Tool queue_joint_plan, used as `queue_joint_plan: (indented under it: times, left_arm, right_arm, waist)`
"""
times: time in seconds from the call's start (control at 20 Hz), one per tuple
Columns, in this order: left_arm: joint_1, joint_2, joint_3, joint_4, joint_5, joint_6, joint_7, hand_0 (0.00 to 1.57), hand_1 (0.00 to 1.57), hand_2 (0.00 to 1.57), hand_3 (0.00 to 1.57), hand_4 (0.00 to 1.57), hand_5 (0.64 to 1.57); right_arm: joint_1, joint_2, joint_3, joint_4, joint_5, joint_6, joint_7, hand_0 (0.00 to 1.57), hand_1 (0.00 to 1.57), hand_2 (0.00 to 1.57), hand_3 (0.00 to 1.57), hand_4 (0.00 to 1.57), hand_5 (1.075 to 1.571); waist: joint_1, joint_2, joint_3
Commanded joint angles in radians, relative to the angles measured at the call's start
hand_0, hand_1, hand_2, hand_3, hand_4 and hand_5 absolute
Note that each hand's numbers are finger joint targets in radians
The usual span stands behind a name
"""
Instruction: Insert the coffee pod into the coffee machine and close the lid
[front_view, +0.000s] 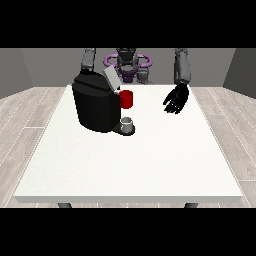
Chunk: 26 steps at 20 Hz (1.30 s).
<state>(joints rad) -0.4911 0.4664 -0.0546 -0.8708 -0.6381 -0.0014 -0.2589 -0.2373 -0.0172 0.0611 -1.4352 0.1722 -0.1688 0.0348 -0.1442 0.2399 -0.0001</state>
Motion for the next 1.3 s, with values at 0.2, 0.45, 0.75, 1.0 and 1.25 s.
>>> queue_joint_plan:
  times: [0.2,0.45,0.75,1.0,1.25]
  left_arm:
    - [-0.044,0.021,-0.065,0.109,-0.145,-0.006,0.017,0.91,0.91,1.04,0.89,0.33,1.571]
    - [-0.105,0.04,-0.055,0.196,-0.194,-0.016,-0.002,0.73,0.73,0.96,0.85,0.39,1.571]
    - [-0.104,0.024,-0.024,0.239,-0.207,-0.001,-0.099,1.12,1.12,1.2,1.09,0.39,1.571]
    - [-0.114,-0.075,-0.021,0.17,-0.147,-0.077,-0.085,1.42,1.42,1.4,1.33,0.49,1.571]
    - [-0.152,-0.045,0.01,0.168,-0.121,-0.204,-0.094,1.42,1.42,1.41,1.33,0.52,1.571]
  right_arm:
    - [0.023,0.016,0.032,0.053,0.005,-0.008,-0.047,0.0,0.0,0.0,0.0,0.0,1.571]
    - [-0.051,0.007,-0.004,0.056,-0.009,0.013,-0.008,0.0,0.0,0.0,0.0,0.0,1.571]
    - [-0.005,-0.012,-0.049,0.123,-0.045,0.028,-0.068,0.0,0.0,0.0,0.0,0.0,1.571]
    - [0.034,-0.025,-0.04,0.199,0.019,-0.017,-0.044,0.0,0.0,0.0,0.0,0.0,1.571]
    - [0.024,-0.036,-0.071,0.258,0.012,-0.019,-0.091,0.0,0.0,0.0,0.0,0.0,1.571]
  waist:
    - [-0.027,0.008,0.0001]
    - [-0.033,0.021,-0.0004]
    - [-0.002,-0.017,-0.0002]
    - [0.034,-0.113,0.0]
    - [0.046,-0.141,0.0002]
